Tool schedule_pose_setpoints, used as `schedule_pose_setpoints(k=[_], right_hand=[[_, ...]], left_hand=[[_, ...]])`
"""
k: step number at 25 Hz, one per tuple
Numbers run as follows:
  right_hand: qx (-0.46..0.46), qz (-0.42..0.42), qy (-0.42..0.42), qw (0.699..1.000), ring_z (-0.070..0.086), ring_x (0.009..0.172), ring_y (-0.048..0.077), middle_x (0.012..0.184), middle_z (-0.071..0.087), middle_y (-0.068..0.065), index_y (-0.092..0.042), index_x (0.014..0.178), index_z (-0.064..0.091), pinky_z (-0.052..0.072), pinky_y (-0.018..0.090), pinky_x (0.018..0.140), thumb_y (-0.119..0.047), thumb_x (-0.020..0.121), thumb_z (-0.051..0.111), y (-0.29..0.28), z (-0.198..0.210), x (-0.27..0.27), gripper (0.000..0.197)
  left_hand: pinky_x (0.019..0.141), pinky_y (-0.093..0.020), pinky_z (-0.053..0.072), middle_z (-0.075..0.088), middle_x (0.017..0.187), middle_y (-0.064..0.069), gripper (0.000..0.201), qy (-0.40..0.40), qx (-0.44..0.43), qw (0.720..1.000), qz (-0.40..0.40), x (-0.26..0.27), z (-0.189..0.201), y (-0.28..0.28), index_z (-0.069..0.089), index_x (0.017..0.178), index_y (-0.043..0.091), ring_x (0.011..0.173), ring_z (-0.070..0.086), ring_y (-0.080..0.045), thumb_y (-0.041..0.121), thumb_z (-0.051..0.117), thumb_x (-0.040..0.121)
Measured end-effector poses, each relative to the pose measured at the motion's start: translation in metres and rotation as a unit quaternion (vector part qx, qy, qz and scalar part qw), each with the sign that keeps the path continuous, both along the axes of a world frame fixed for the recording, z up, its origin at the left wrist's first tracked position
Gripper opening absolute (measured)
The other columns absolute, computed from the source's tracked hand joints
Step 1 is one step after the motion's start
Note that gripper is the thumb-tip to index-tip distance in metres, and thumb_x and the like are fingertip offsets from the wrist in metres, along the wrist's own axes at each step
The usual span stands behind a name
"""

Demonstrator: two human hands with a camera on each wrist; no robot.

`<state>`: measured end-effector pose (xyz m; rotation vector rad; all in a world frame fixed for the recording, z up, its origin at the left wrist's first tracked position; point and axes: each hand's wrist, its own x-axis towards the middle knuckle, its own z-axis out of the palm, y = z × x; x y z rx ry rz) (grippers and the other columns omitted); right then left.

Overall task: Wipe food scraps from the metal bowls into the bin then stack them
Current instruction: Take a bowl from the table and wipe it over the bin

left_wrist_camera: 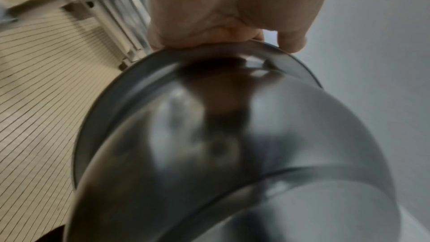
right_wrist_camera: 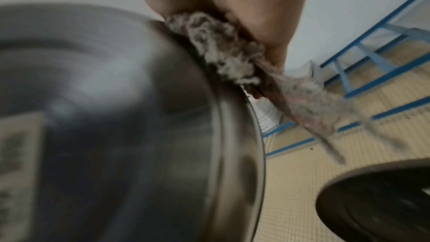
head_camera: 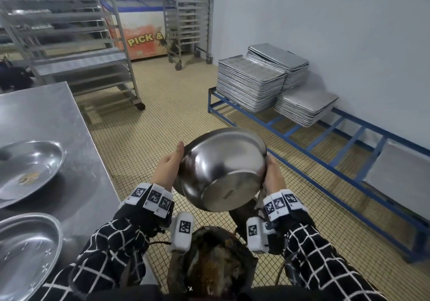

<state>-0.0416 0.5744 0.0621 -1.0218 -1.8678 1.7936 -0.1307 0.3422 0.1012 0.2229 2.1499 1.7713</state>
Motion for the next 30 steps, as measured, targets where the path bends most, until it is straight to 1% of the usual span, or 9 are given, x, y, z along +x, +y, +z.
schedule_pose_setpoints(k=[3,6,10,16,19,22,25,27,30], right_hand=[[0.047,0.020,-0.012,0.999,0.054,0.081,0.014,0.090,0.058,-0.004,-0.019,0.104,0.055,0.039,0.025,0.065,-0.038,0.100,0.038,0.003,-0.002,0.014,0.026],[0.146,0.029,0.004,0.989,0.053,0.078,0.022,0.083,0.058,0.006,-0.009,0.093,0.052,0.041,0.032,0.065,-0.036,0.099,0.040,0.007,-0.009,0.019,0.030],[0.267,0.066,-0.014,0.961,0.054,0.076,0.020,0.081,0.058,0.003,-0.009,0.090,0.053,0.038,0.023,0.059,-0.028,0.099,0.043,0.010,0.001,0.013,0.023],[0.450,0.148,0.014,0.881,0.048,0.088,0.010,0.093,0.051,-0.004,-0.011,0.096,0.057,0.031,0.008,0.067,-0.021,0.096,0.048,-0.013,0.028,0.000,0.013],[0.321,0.029,0.032,0.946,0.050,0.100,0.009,0.112,0.054,0.000,-0.012,0.112,0.056,0.035,0.010,0.074,-0.025,0.099,0.040,-0.021,0.026,0.008,0.024],[0.062,-0.031,-0.078,0.995,0.057,0.104,0.022,0.113,0.059,0.010,-0.005,0.121,0.053,0.044,0.030,0.085,-0.042,0.100,0.032,-0.011,0.026,0.002,0.048],[-0.254,0.032,-0.097,0.962,0.062,0.105,0.041,0.116,0.064,0.022,-0.005,0.121,0.054,0.046,0.055,0.093,-0.085,0.063,0.052,0.010,0.029,-0.006,0.099],[-0.257,0.050,-0.118,0.958,0.066,0.093,0.035,0.101,0.068,0.019,-0.004,0.112,0.056,0.049,0.055,0.088,-0.062,0.069,0.067,0.025,0.035,-0.006,0.073],[-0.101,0.098,-0.183,0.973,0.055,0.069,0.020,0.076,0.056,0.007,-0.008,0.083,0.055,0.051,0.038,0.081,-0.015,0.075,0.059,0.023,0.054,0.000,0.011]], left_hand=[[0.074,-0.034,0.051,0.064,0.076,-0.006,0.067,-0.013,0.018,1.000,0.004,-0.002,-0.014,-0.001,0.062,0.084,0.004,0.072,0.060,-0.023,0.068,0.042,0.079],[0.076,-0.024,0.046,0.066,0.094,0.005,0.025,0.025,-0.021,0.999,-0.007,0.000,-0.026,-0.004,0.060,0.098,0.027,0.088,0.062,-0.016,0.047,0.046,0.094],[0.079,-0.029,0.054,0.062,0.107,0.004,0.023,0.075,-0.088,0.991,-0.071,0.003,-0.025,-0.005,0.052,0.113,0.026,0.095,0.063,-0.015,0.040,0.049,0.095],[0.064,-0.023,0.050,0.065,0.077,0.008,0.014,0.190,-0.156,0.958,-0.150,0.019,0.000,0.016,0.059,0.085,0.029,0.072,0.063,-0.012,0.042,0.057,0.091],[0.065,-0.026,0.049,0.063,0.071,0.006,0.018,0.231,-0.182,0.948,-0.124,0.021,0.003,0.021,0.058,0.079,0.027,0.068,0.061,-0.013,0.040,0.056,0.092],[0.077,-0.029,0.045,0.060,0.070,0.010,0.020,0.286,-0.224,0.927,-0.095,0.023,0.004,0.027,0.058,0.083,0.024,0.071,0.058,-0.012,0.041,0.054,0.093],[0.098,-0.041,0.025,0.051,0.072,0.025,0.019,0.370,-0.285,0.876,-0.116,0.025,0.001,0.033,0.055,0.083,0.033,0.080,0.048,-0.004,0.049,0.050,0.091],[0.095,-0.036,0.019,0.050,0.076,0.031,0.031,0.419,-0.289,0.850,-0.137,0.024,0.004,0.034,0.058,0.083,0.036,0.088,0.045,-0.002,0.064,0.044,0.084],[0.093,-0.034,0.025,0.059,0.084,0.020,0.060,0.457,-0.231,0.844,-0.159,0.021,0.010,0.036,0.065,0.077,0.028,0.099,0.044,-0.009,0.076,0.029,0.082]])
